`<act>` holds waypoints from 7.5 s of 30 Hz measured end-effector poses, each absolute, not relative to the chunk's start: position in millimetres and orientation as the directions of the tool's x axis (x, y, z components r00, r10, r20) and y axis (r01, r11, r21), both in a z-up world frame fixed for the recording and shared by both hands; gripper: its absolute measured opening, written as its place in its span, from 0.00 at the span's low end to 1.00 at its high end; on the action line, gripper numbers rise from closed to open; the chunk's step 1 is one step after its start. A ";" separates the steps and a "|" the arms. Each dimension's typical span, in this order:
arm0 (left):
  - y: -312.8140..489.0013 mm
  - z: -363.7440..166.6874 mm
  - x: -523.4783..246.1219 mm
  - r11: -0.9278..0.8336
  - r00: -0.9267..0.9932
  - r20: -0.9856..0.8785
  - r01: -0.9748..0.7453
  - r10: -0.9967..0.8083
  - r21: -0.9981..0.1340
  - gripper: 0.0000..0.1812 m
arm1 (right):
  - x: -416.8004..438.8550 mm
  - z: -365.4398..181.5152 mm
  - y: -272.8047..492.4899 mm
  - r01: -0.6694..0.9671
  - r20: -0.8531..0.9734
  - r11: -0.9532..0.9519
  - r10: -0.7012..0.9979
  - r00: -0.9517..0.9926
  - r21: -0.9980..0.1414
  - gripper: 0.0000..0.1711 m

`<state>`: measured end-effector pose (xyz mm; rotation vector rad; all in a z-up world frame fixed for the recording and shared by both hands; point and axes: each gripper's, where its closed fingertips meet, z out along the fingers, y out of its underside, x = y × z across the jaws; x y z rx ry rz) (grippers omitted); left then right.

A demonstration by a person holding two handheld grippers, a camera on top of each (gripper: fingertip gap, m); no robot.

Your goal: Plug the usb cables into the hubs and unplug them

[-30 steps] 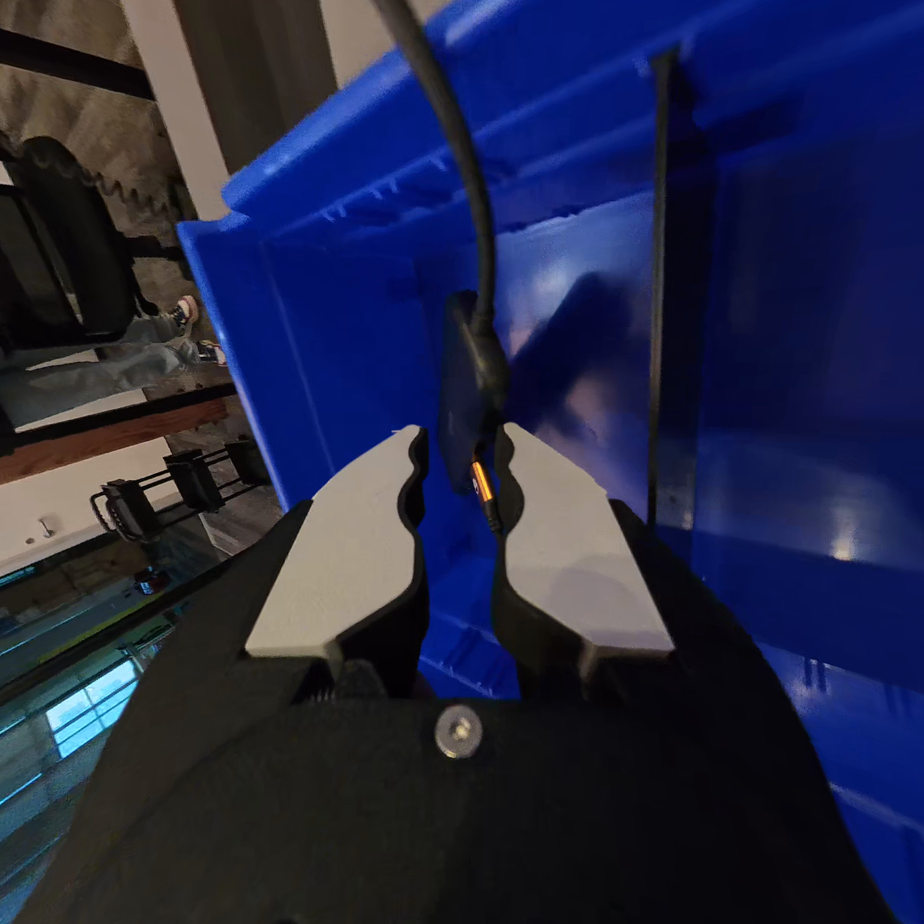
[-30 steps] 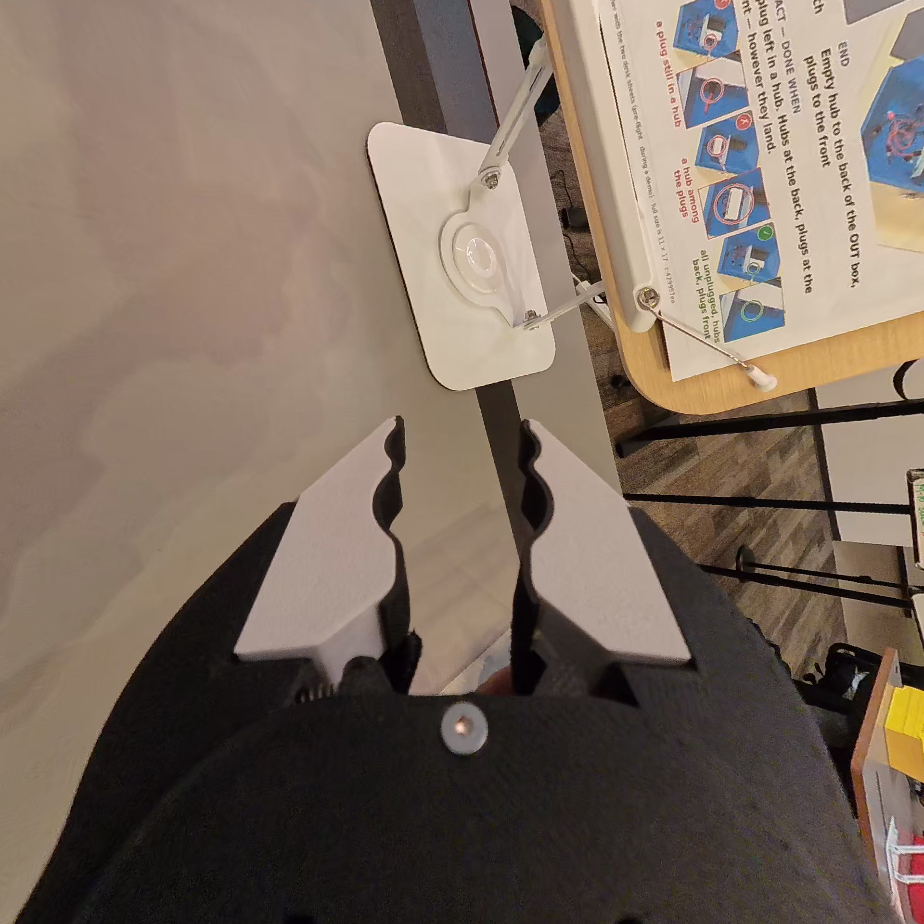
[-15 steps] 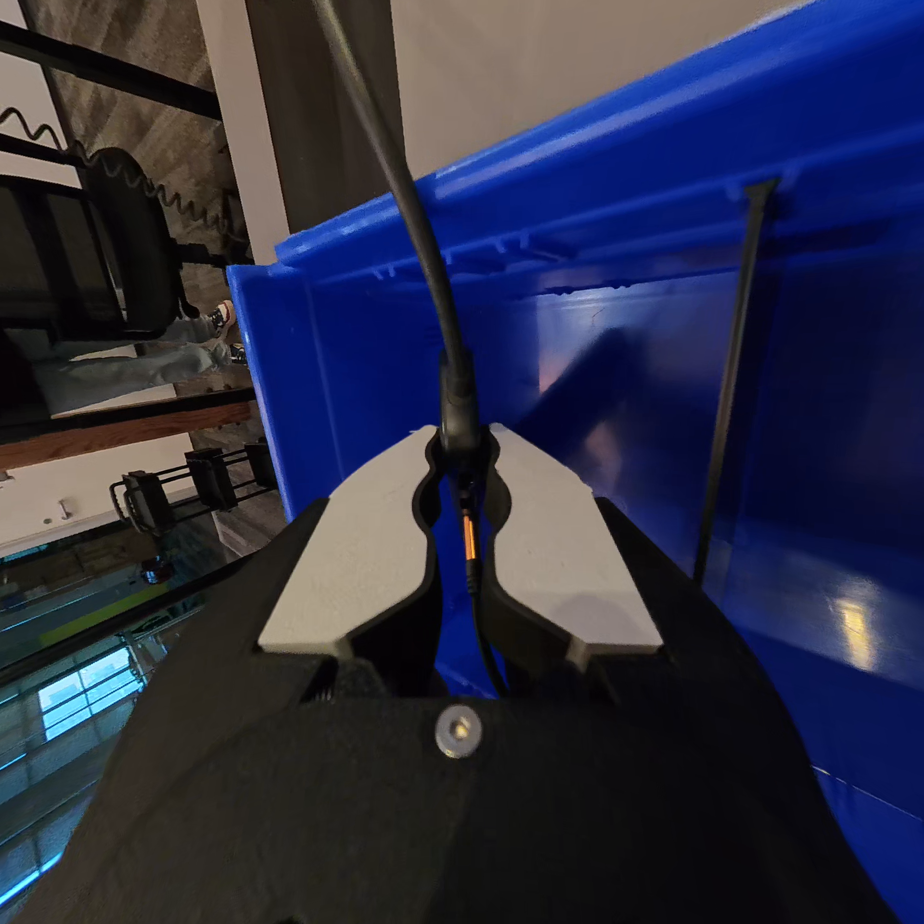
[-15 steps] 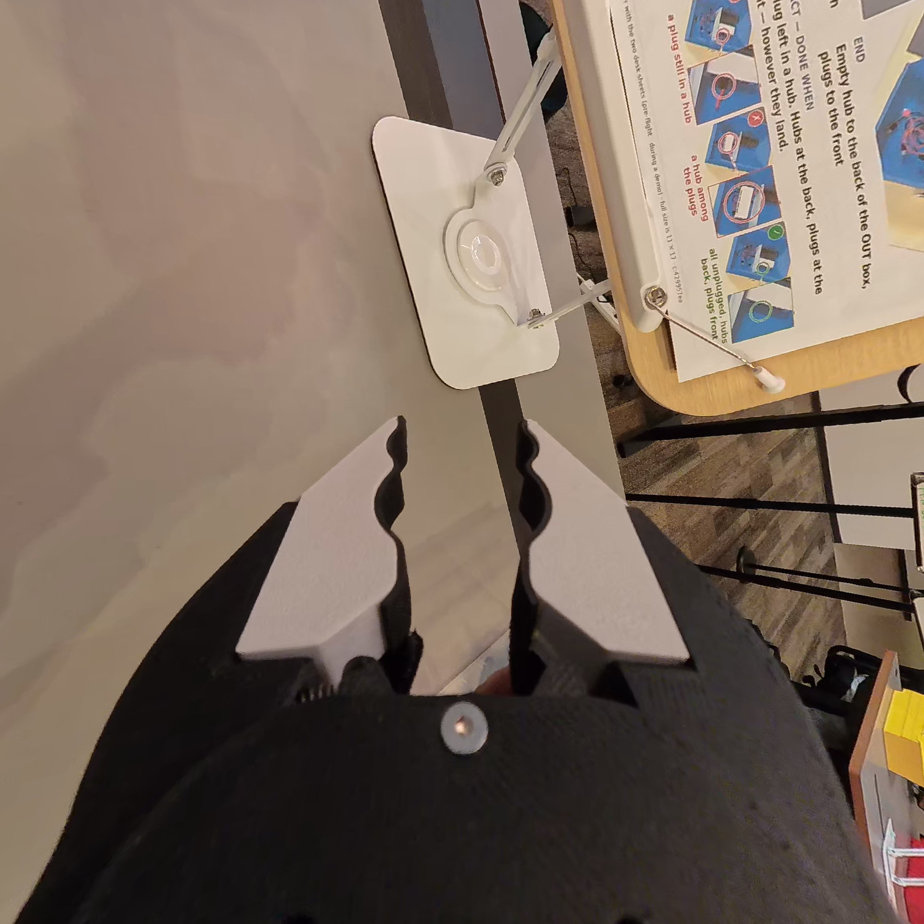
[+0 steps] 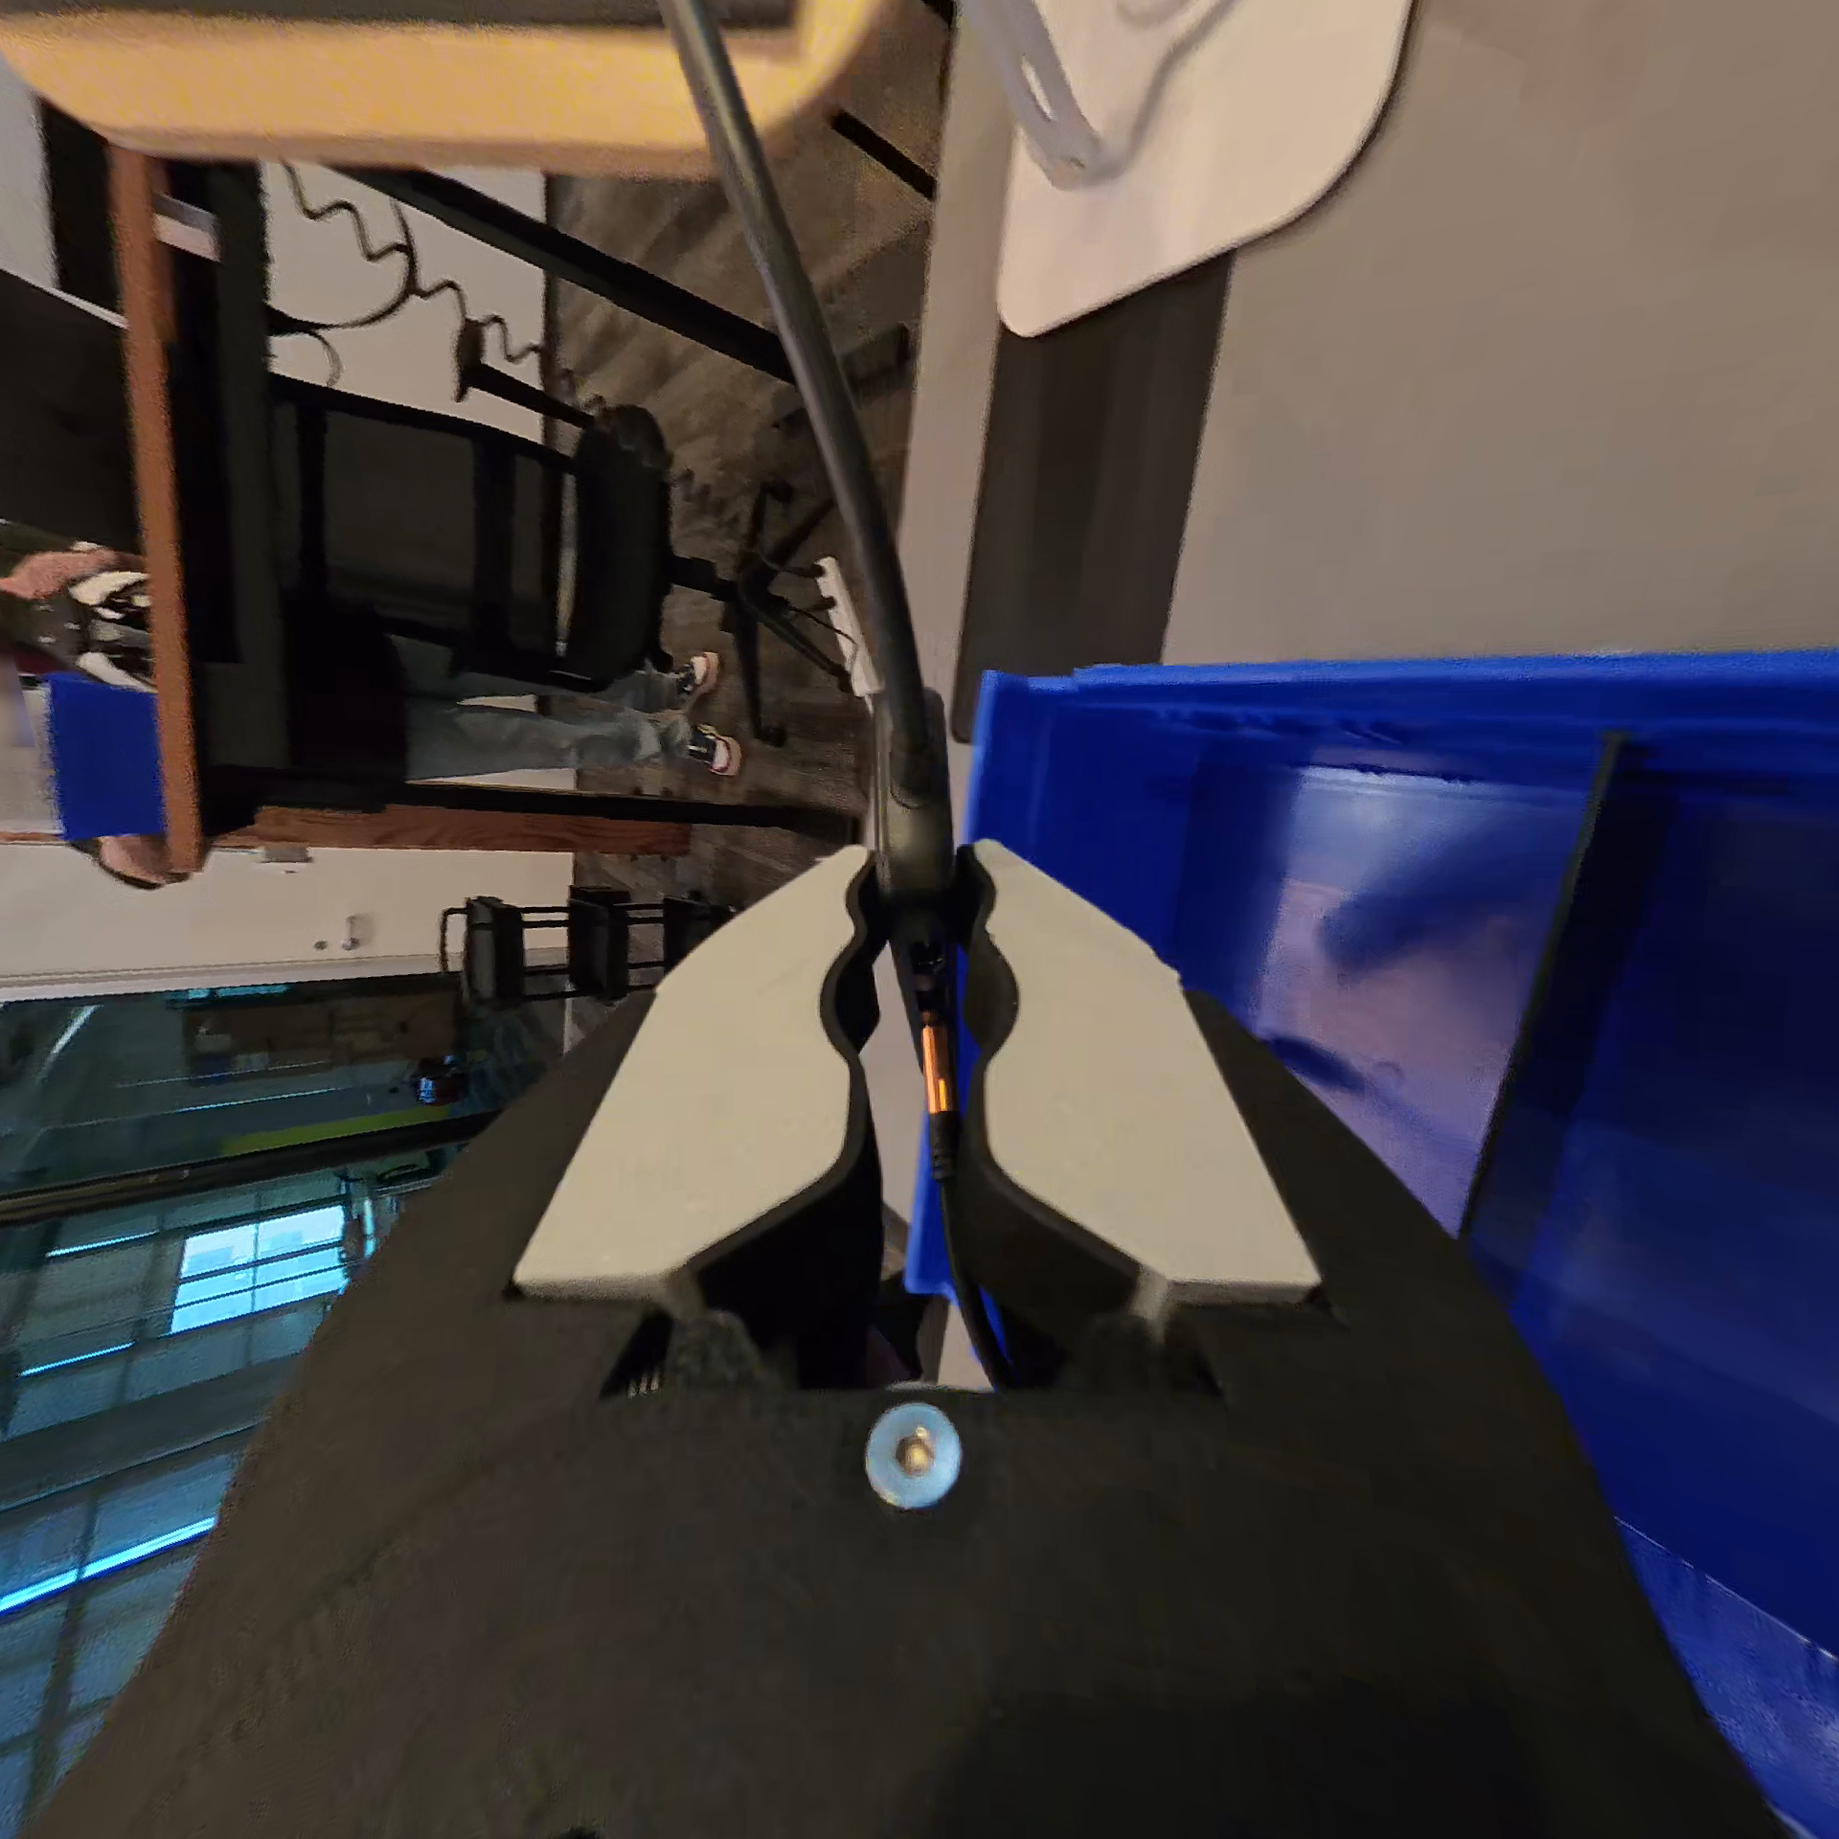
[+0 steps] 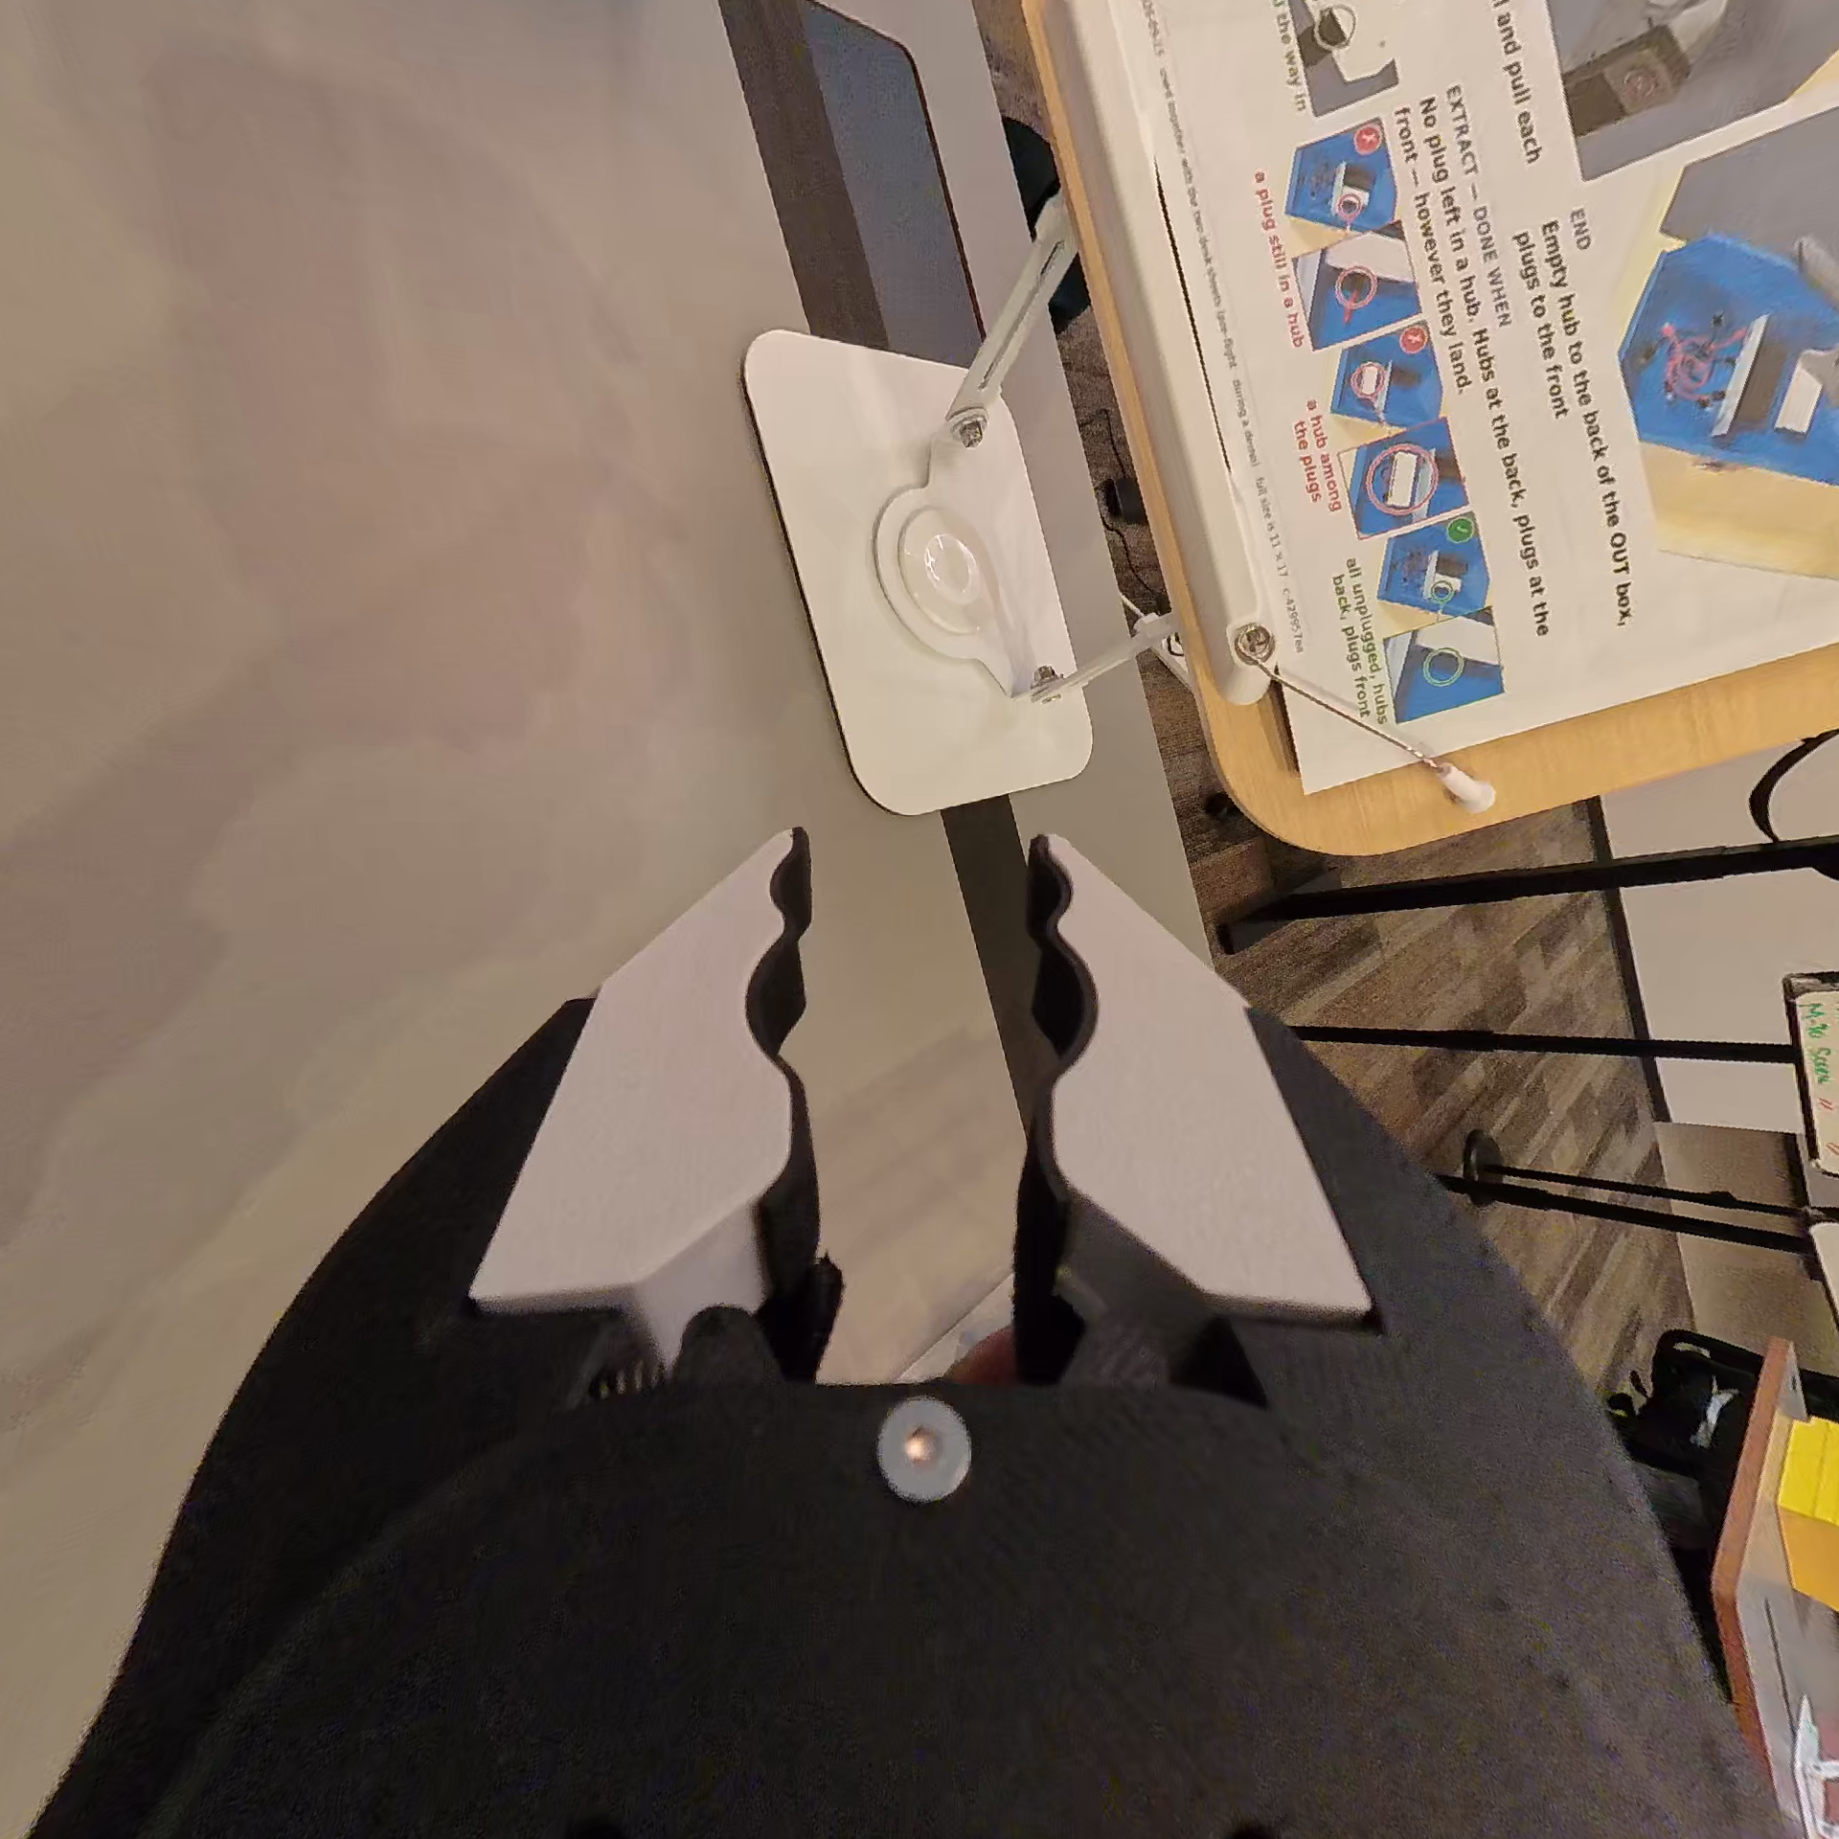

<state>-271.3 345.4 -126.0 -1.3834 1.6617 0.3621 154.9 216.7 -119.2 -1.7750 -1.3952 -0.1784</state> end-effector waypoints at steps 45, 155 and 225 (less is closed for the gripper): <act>125.4 -6.6 63.1 0.691 0.035 -0.738 -0.324 -0.674 -0.646 0.07 | 51.6 -27.1 159.0 0.532 0.692 0.487 0.655 0.302 -0.693 0.21; 207.6 40.2 -32.3 0.288 0.520 -0.235 0.023 -0.821 -0.957 0.08 | 67.1 -26.7 220.7 0.864 0.958 0.420 0.059 0.281 -0.279 0.06; 183.0 -37.8 66.1 0.030 0.295 -0.045 -0.056 -0.954 -0.998 0.09 | 68.0 -38.2 216.6 0.944 0.998 0.325 0.037 0.043 -0.053 0.06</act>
